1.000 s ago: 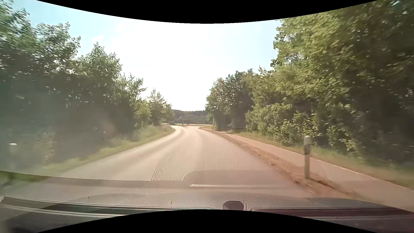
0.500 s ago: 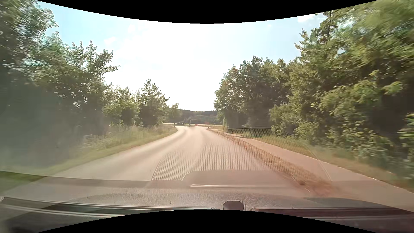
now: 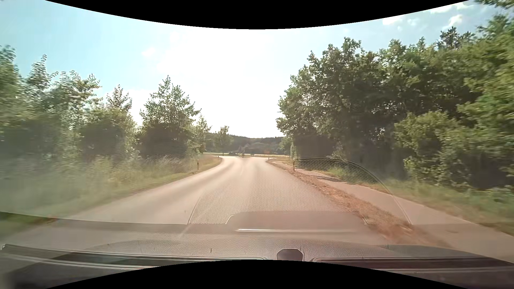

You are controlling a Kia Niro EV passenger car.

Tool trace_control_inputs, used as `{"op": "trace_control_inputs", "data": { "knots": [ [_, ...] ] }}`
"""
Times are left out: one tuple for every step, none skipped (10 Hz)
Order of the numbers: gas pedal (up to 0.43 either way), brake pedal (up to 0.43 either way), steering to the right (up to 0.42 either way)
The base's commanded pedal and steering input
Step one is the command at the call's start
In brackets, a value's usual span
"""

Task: Follow the waypoints while adhering to traffic rules and regulations

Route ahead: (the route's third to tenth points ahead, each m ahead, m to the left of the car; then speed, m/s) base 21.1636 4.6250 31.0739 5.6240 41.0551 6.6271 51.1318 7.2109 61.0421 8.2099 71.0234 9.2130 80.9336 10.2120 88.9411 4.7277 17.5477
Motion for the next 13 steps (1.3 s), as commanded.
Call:
{"op": "trace_control_inputs", "data": {
  "knots": [
    [0.0,0.122,-0.021],
    [0.0,0.128,-0.021],
    [0.0,0.14,-0.02],
    [0.0,0.152,-0.02],
    [0.0,0.152,-0.019],
    [0.0,0.165,-0.018],
    [0.0,0.171,-0.018],
    [0.0,0.177,-0.017],
    [0.0,0.183,-0.015],
    [0.0,0.183,-0.012],
    [0.0,0.189,-0.01],
    [0.0,0.189,-0.01],
    [0.0,0.201,-0.009]
  ]
}}
